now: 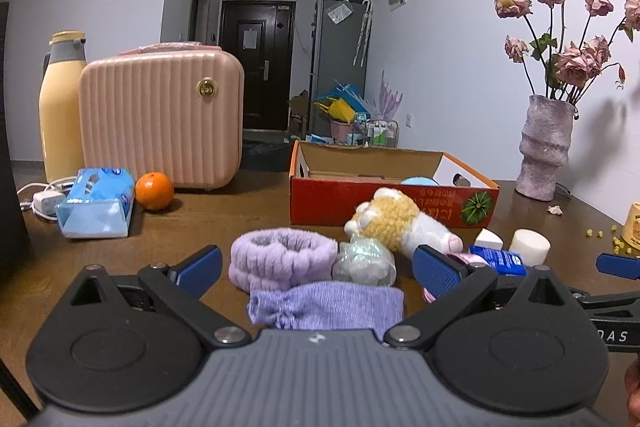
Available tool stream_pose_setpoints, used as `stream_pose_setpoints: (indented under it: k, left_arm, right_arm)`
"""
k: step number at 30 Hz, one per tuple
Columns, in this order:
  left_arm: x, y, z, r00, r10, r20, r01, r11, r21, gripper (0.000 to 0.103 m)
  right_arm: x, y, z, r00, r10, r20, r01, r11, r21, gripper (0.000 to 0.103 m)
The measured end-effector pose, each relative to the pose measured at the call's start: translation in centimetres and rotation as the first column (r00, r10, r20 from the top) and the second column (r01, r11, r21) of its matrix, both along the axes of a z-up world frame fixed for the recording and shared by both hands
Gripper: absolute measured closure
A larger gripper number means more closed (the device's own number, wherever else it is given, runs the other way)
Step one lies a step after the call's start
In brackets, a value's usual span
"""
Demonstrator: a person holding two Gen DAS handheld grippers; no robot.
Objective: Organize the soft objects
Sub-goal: 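Withdraw both tools from the box back toward the remaining items, then grasp the pink satin scrunchie with the right tool and lift it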
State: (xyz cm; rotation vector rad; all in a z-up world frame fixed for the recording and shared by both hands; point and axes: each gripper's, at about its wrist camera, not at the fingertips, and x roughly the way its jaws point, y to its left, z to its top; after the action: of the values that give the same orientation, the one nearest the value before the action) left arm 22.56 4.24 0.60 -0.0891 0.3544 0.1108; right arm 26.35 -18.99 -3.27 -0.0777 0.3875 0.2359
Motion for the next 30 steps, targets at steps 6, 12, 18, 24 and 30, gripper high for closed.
stream_pose_setpoints:
  k: [6, 12, 18, 24, 30]
  left_arm:
    - [-0.9, 0.5, -0.6, 1.000, -0.010, -0.029, 0.010, 1.000, -0.002, 0.000]
    - [-0.9, 1.1, -0.8, 0.999, -0.011, -0.041, 0.010, 1.000, -0.015, 0.000]
    - [-0.5, 1.8, -1.1, 0.998, -0.001, -0.057, 0.000, 1.000, -0.014, 0.000]
    - [-0.4, 2.4, -1.2, 0.998, 0.018, -0.066, -0.019, 1.000, -0.012, 0.000]
    - [-0.1, 2.6, -1.4, 0.997, 0.026, -0.077, -0.028, 1.000, -0.014, 0.000]
  right_arm:
    - [-1.0, 0.1, -0.4, 1.000, 0.004, -0.015, -0.004, 1.000, -0.005, 0.000]
    - [-0.9, 0.6, -0.9, 0.999, 0.014, -0.033, -0.015, 1.000, -0.024, 0.000]
    - [0.0, 1.4, -1.6, 0.997, 0.033, -0.077, -0.036, 0.998, -0.043, 0.000]
    - [1.5, 2.7, -2.4, 0.990, 0.065, -0.122, -0.073, 0.996, -0.059, 0.007]
    - [3.2, 3.6, -3.1, 0.984, 0.066, -0.165, -0.080, 0.994, -0.079, 0.021]
